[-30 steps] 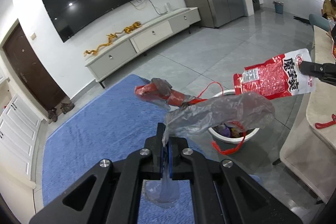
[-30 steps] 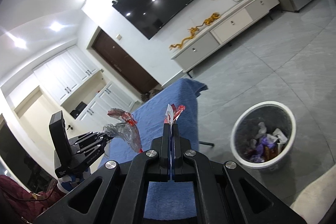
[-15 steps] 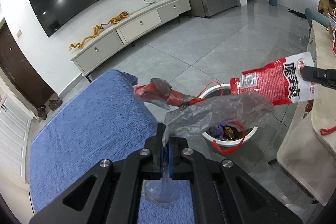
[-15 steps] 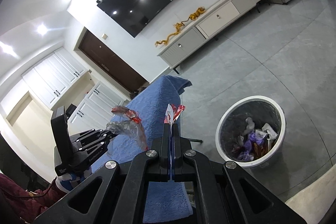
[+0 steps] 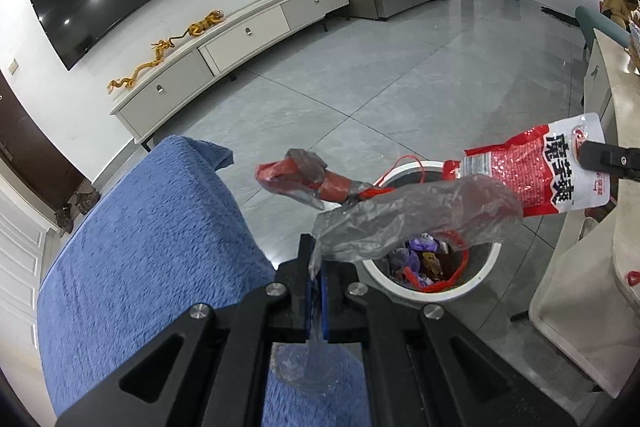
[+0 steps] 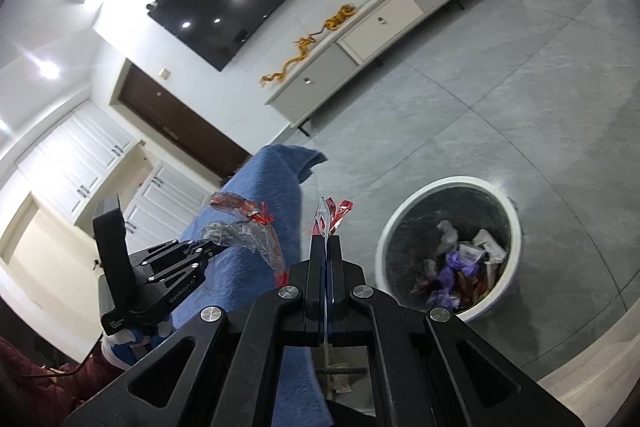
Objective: Collect trash
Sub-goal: 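Carry the wrapper and snack bag over to the white bin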
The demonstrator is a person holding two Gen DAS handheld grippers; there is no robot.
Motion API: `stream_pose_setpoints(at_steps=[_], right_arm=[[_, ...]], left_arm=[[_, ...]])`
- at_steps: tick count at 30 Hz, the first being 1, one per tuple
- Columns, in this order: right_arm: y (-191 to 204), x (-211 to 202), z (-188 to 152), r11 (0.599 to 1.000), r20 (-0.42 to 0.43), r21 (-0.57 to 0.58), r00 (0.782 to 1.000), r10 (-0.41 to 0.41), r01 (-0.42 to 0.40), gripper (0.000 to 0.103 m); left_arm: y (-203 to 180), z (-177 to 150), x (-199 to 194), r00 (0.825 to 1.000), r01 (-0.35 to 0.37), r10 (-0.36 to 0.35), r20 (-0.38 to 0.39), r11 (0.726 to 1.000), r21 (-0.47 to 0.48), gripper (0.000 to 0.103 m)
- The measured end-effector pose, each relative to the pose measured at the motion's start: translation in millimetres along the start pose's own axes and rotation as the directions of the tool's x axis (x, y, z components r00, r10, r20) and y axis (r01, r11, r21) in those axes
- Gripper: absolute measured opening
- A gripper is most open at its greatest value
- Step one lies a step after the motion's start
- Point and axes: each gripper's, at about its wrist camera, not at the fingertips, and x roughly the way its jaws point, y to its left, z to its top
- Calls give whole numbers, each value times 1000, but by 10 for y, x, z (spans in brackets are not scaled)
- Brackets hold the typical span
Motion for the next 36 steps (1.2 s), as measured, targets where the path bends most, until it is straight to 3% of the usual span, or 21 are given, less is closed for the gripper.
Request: stream_pose_setpoints(at_steps=[14,36], right_arm=[[-240,257,71,986,-20,35,986,-163,164,0],[-370,511,121,961,-55,30,960,-275,277,0]], left_arm=[[-168,176,338,1000,9,-9,-14,999,34,3],[-417,329,878,997,-14,19,-80,998,55,3]])
